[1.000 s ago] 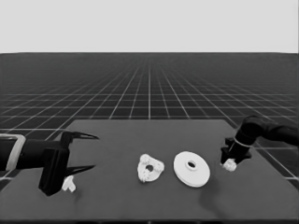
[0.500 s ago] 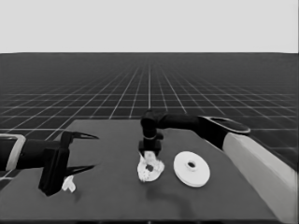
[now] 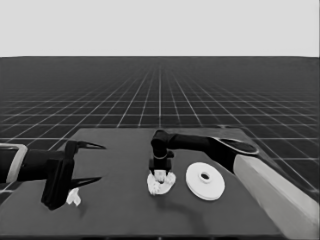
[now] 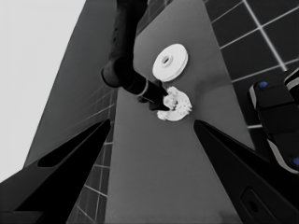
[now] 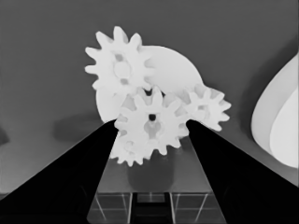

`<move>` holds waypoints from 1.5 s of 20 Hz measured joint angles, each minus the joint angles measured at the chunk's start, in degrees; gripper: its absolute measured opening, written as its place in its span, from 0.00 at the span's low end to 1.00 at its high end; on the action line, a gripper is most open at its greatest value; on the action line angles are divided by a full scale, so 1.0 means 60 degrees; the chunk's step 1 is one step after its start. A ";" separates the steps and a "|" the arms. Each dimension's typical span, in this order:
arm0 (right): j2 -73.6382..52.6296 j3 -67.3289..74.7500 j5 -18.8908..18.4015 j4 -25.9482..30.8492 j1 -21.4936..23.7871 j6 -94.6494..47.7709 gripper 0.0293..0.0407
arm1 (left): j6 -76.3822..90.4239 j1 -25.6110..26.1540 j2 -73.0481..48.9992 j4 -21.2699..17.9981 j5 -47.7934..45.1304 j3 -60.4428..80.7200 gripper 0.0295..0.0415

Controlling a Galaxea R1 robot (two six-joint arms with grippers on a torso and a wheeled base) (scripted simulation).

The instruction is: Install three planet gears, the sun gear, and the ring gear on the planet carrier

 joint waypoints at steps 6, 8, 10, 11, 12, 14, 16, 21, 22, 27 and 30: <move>-0.0005 -0.0005 -0.0001 0.0001 -0.0081 0.0461 0.14 | 0.0000 0.0000 0.0000 0.0000 0.0000 0.0000 0.75; -0.0005 -0.0005 -0.0001 0.0001 -0.0082 0.0658 0.14 | 0.0000 0.0000 0.0000 0.0000 0.0000 0.0000 0.75; -0.0004 -0.0005 0.0000 0.0002 -0.0086 0.0856 0.14 | 0.0000 0.0000 0.0000 0.0000 0.0000 0.0000 0.75; -0.0002 -0.0004 0.0000 0.0002 -0.0089 0.0956 0.14 | 0.0000 0.0000 0.0000 0.0000 0.0000 0.0000 0.75; 0.0000 -0.0003 0.0001 0.0002 -0.0088 0.1056 0.14 | 0.0000 0.0000 0.0000 0.0000 0.0000 0.0000 0.75; -0.0003 -0.0005 0.0000 0.0001 -0.0091 0.1256 0.14 | 0.0000 0.0000 0.0000 0.0000 0.0000 0.0000 0.75; -0.0004 -0.0006 0.0000 0.0000 -0.0094 0.1456 0.14 | 0.0000 0.0000 0.0000 0.0000 0.0000 0.0000 0.75; -0.0014 -0.0014 0.0002 0.0000 -0.0140 0.1956 0.14 | 0.0000 0.0000 0.0000 0.0000 0.0000 0.0000 0.75; -0.0014 -0.0014 0.0002 0.0000 -0.0143 0.2056 0.14 | 0.0000 0.0000 0.0000 0.0000 0.0000 0.0000 0.75; -0.0015 -0.0015 0.0002 0.0000 -0.0147 0.2556 0.14 | 0.0000 0.0000 0.0000 0.0000 0.0000 0.0000 0.75; -0.0016 -0.0015 0.0002 0.0000 -0.0147 0.2856 0.14 | 0.0000 0.0000 0.0000 0.0000 0.0000 0.0000 0.75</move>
